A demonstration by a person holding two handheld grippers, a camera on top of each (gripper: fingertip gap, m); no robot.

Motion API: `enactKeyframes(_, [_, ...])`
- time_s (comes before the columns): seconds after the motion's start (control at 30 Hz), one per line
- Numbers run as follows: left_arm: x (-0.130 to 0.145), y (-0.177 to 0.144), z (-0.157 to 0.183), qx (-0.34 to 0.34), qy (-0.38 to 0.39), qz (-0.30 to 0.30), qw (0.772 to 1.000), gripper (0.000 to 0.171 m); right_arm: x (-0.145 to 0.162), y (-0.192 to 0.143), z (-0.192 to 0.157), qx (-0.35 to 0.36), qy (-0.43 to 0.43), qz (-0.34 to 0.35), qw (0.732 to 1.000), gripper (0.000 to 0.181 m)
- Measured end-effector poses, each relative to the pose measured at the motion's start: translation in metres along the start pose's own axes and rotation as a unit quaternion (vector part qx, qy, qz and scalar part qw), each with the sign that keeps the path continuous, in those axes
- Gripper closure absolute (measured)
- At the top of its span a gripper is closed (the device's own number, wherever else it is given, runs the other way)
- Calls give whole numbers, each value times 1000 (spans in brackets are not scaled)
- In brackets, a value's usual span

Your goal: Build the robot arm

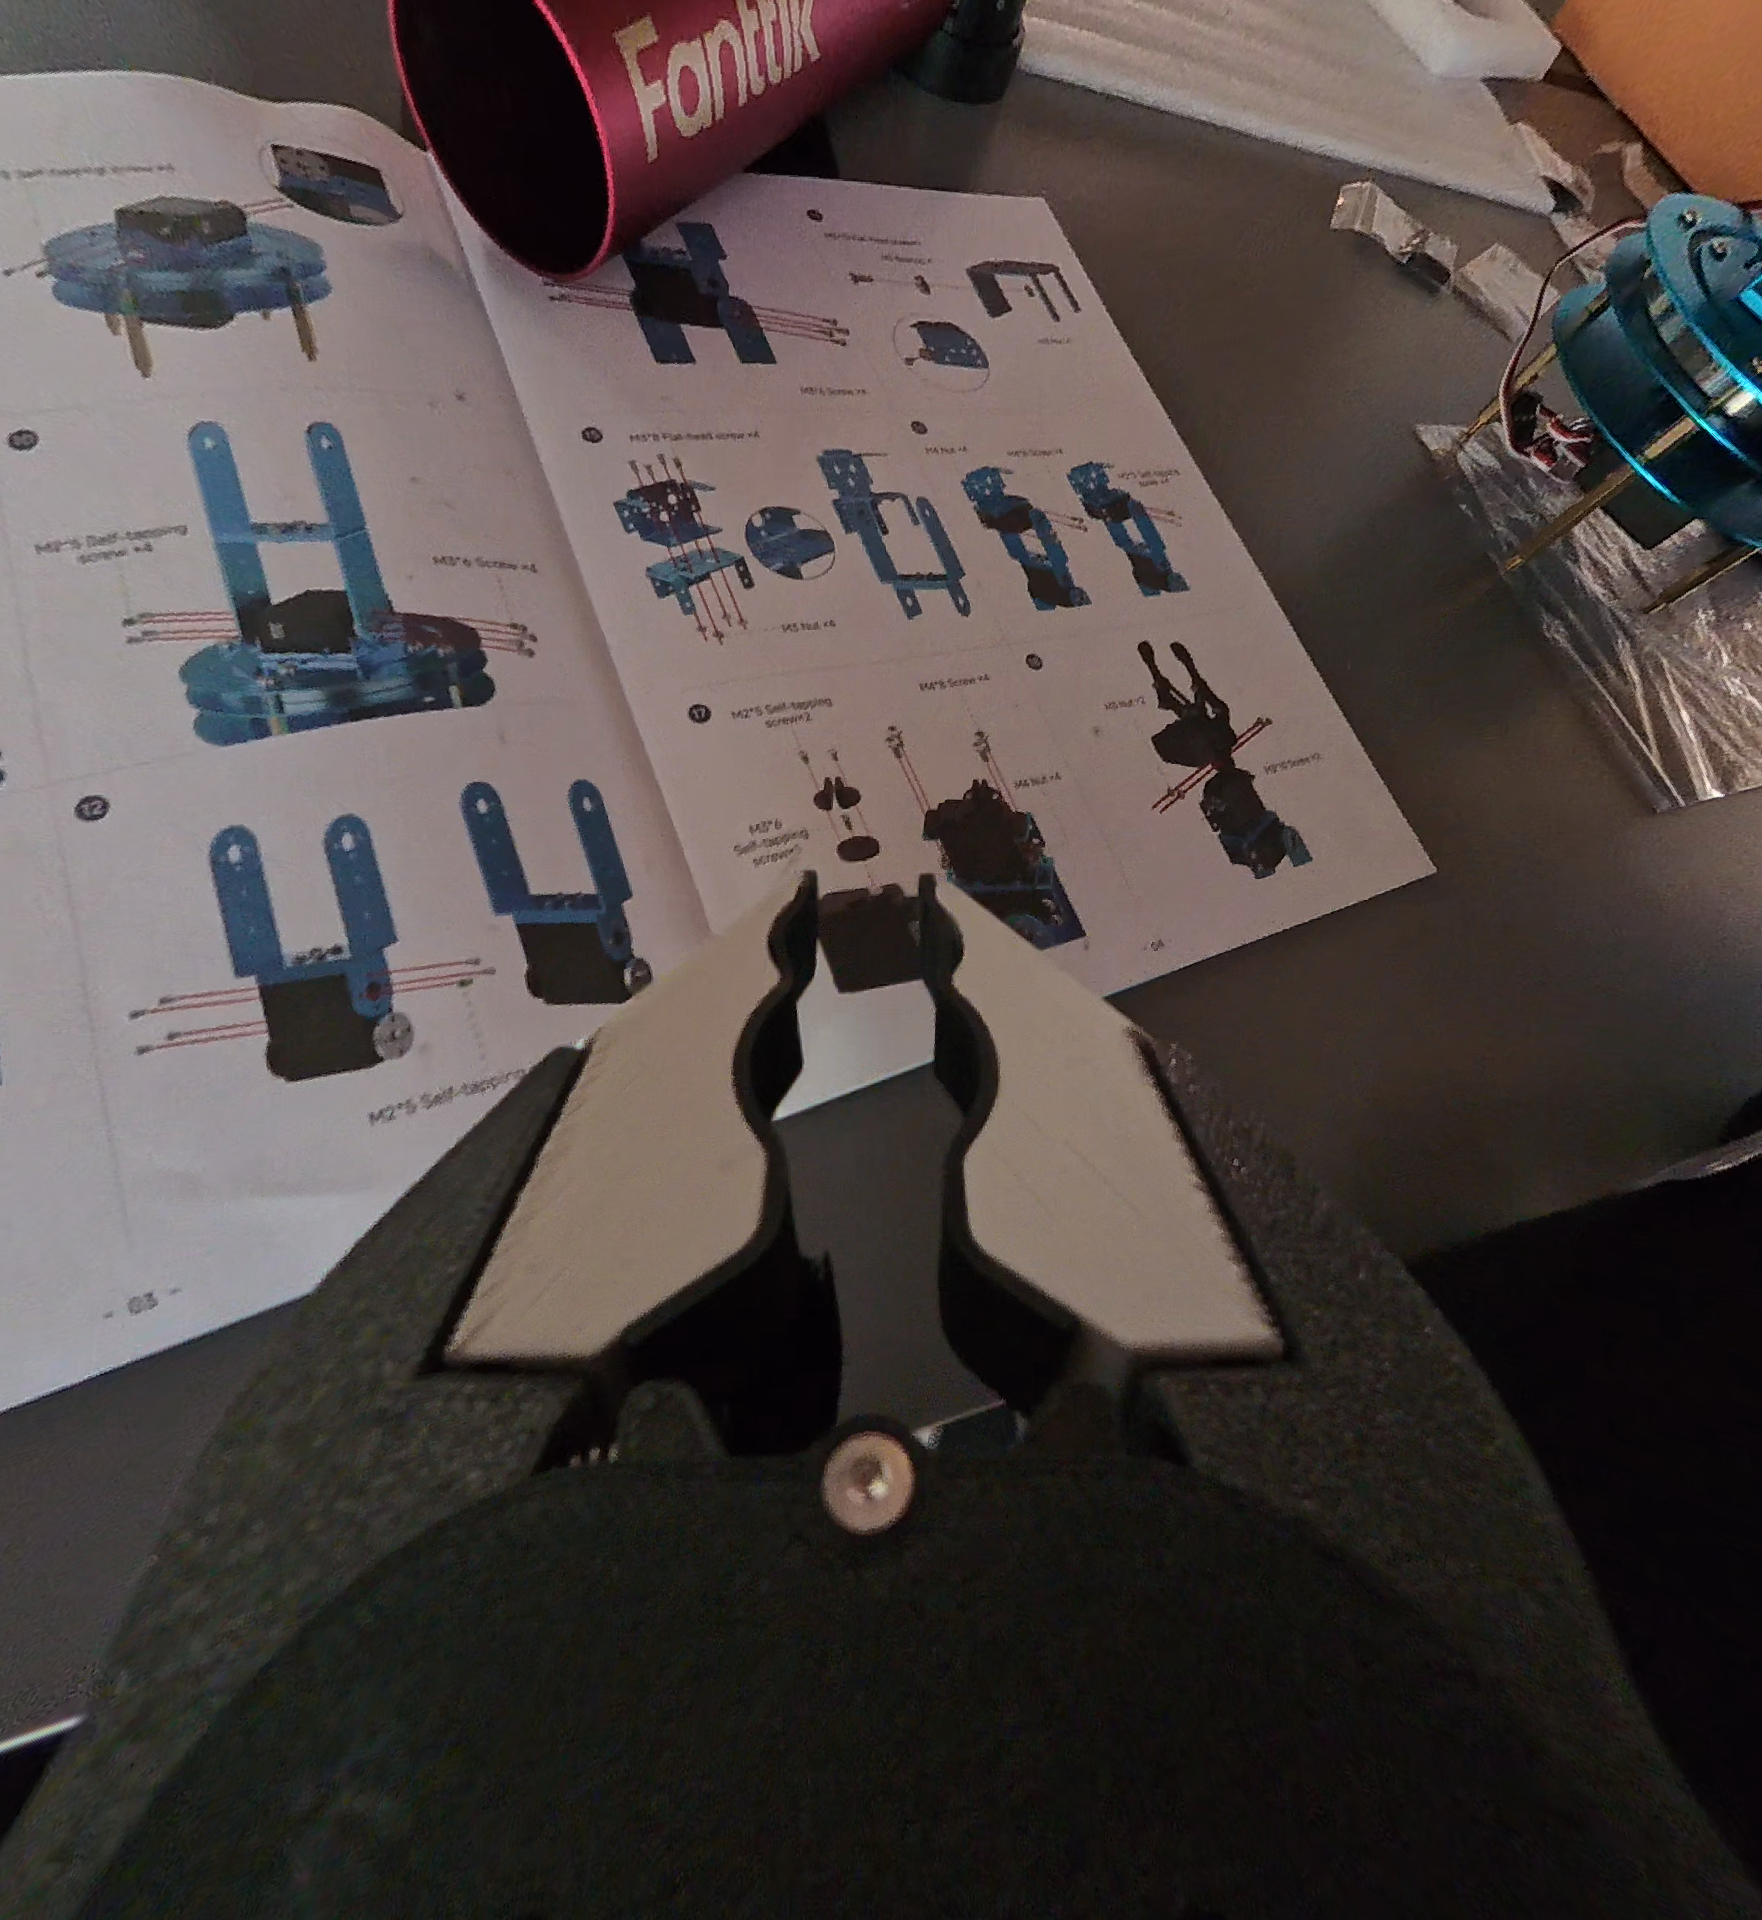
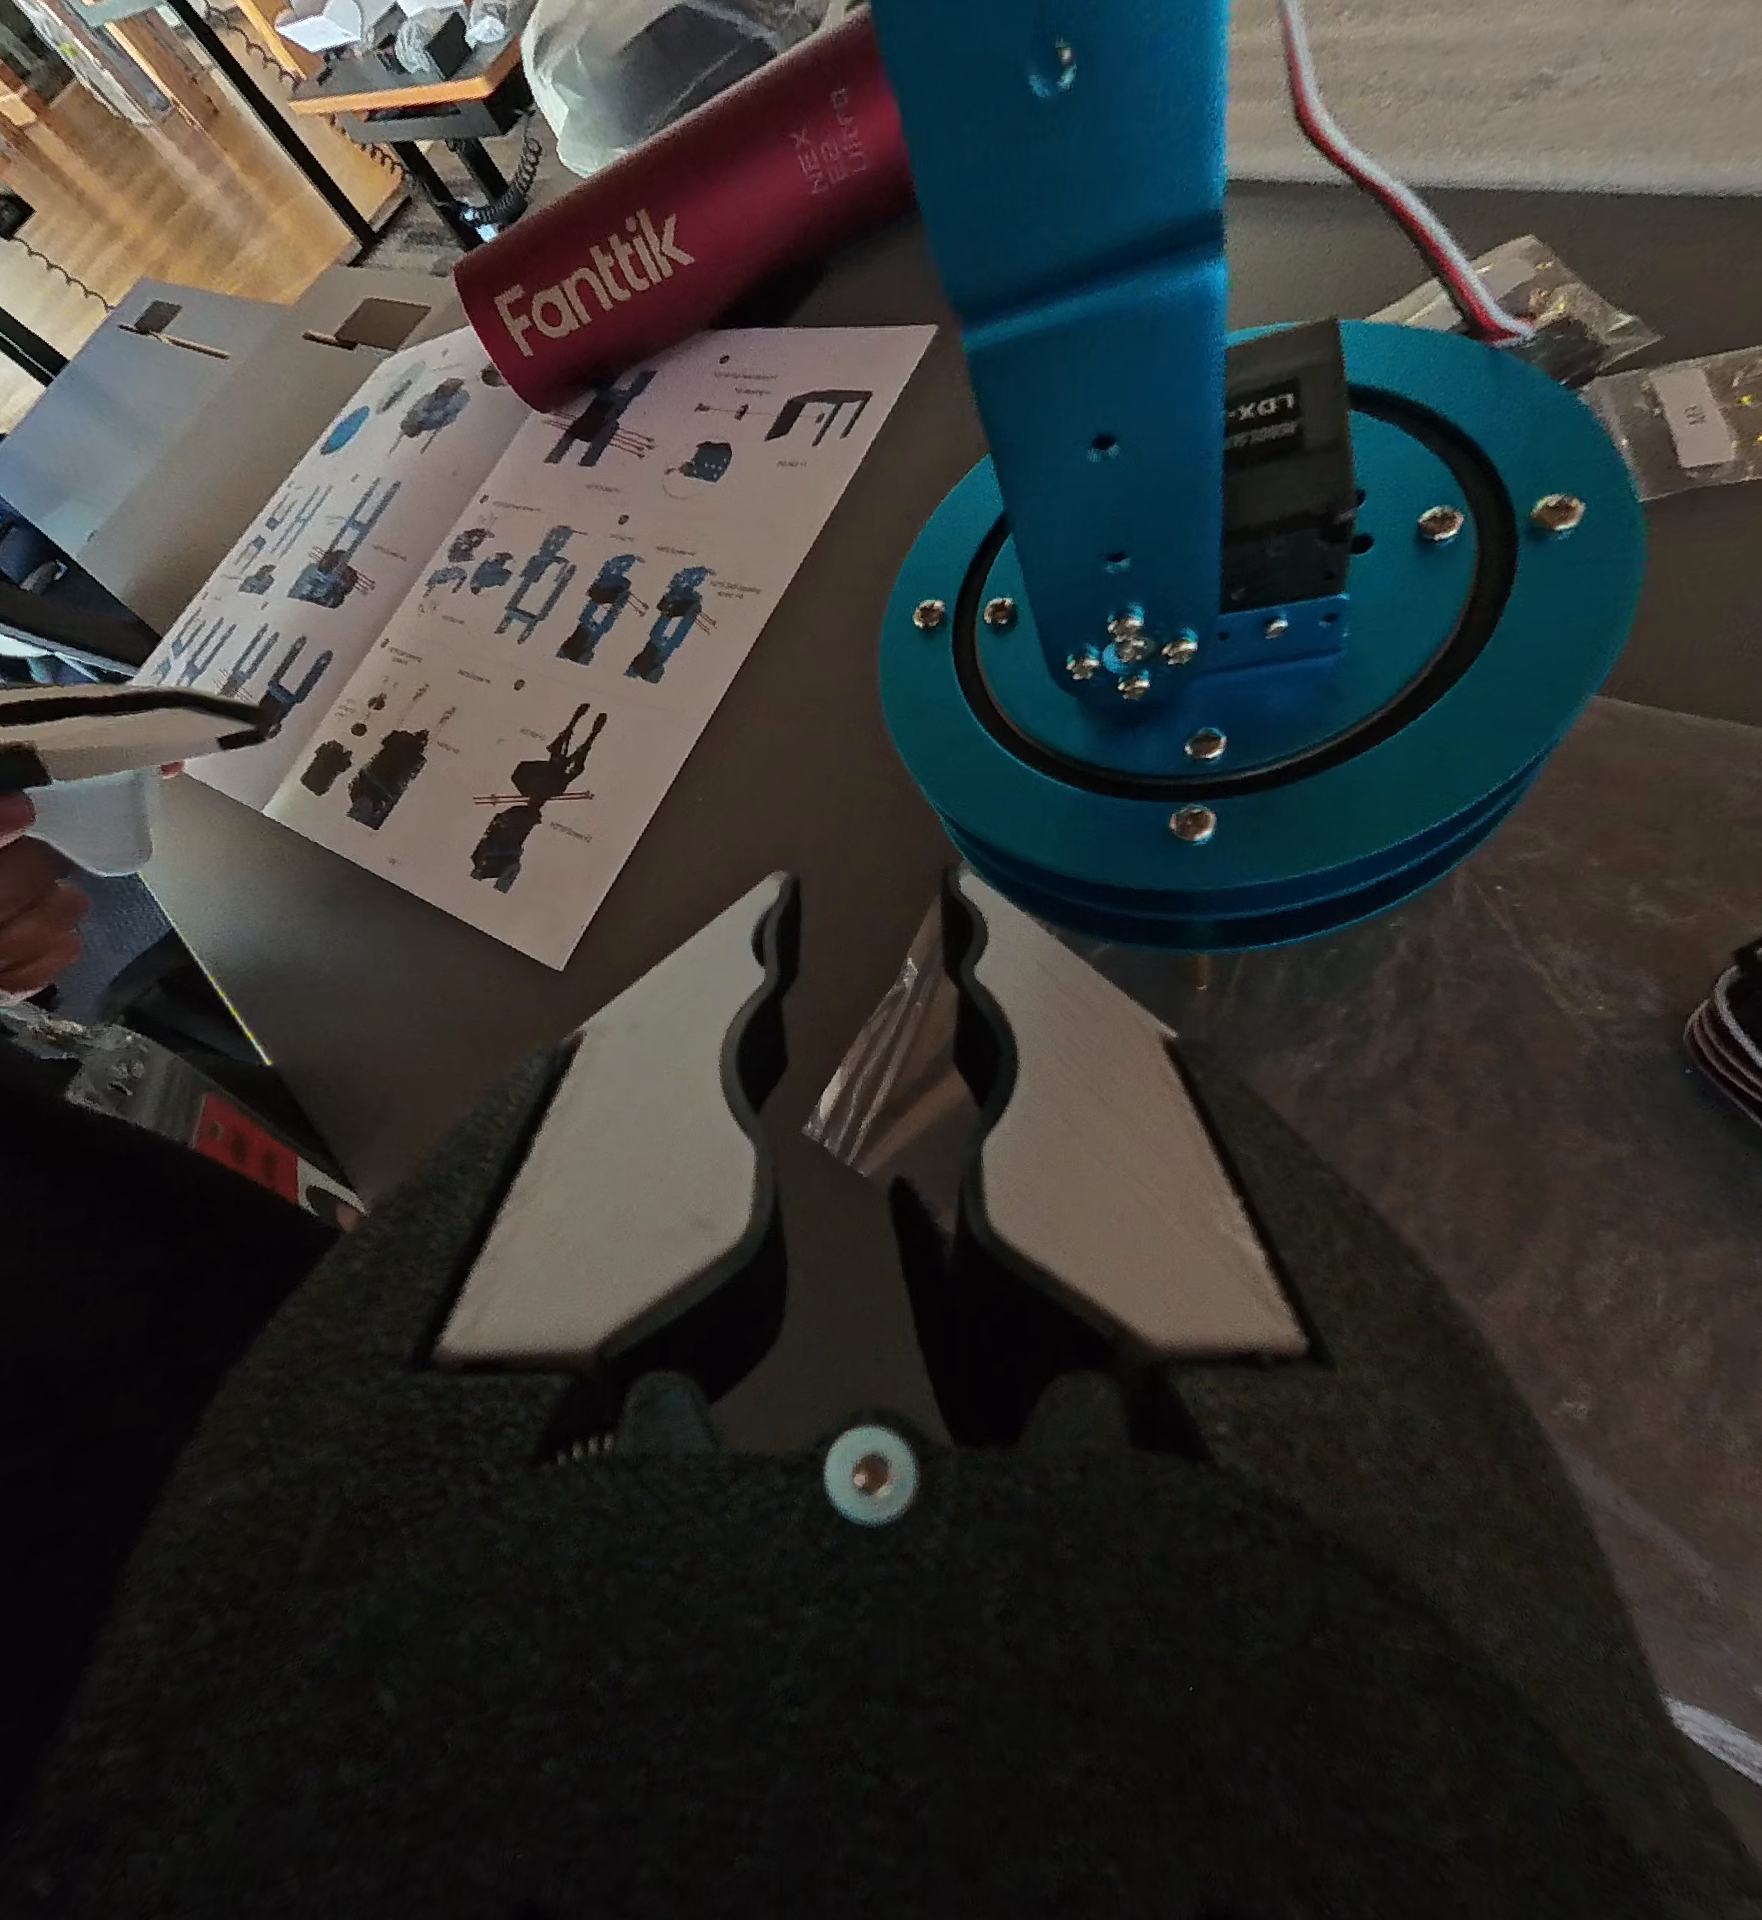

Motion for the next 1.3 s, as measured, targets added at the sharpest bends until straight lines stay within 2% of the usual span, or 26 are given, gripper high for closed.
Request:
enactKeyframes(0.4, [-1,10,3,-2,10,-18,1000,153,8,-6,11,3,23,0,1000,155])
enactKeyframes(0.63, [-4,10,15,-10,23,-32,999,153,11,-24,36,26,17,14,999,156])
enactKeyframes(0.8, [-8,9,32,-22,42,-47,998,153,1,-58,81,79,2,45,996,156])
enactKeyframes(1.0, [-16,11,63,-45,56,-56,996,153,-19,-87,157,156,-43,53,985,157])
enactKeyframes(1.1, [-19,13,85,-46,56,-60,996,153,-31,-85,197,187,-60,24,980,156])
enactKeyframes(1.3, [-22,20,132,-59,78,-73,993,153,-55,-57,253,215,-129,-30,968,154])
Point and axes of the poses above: each gripper's, where its closed fingertips meet, y out along the fingers, x out of its underside, z = x × y across the jaws, the point moved 6 cm from there along -y, back along the fingers, and after that the axes turned 5 degrees about x, right-handed, at the moved point
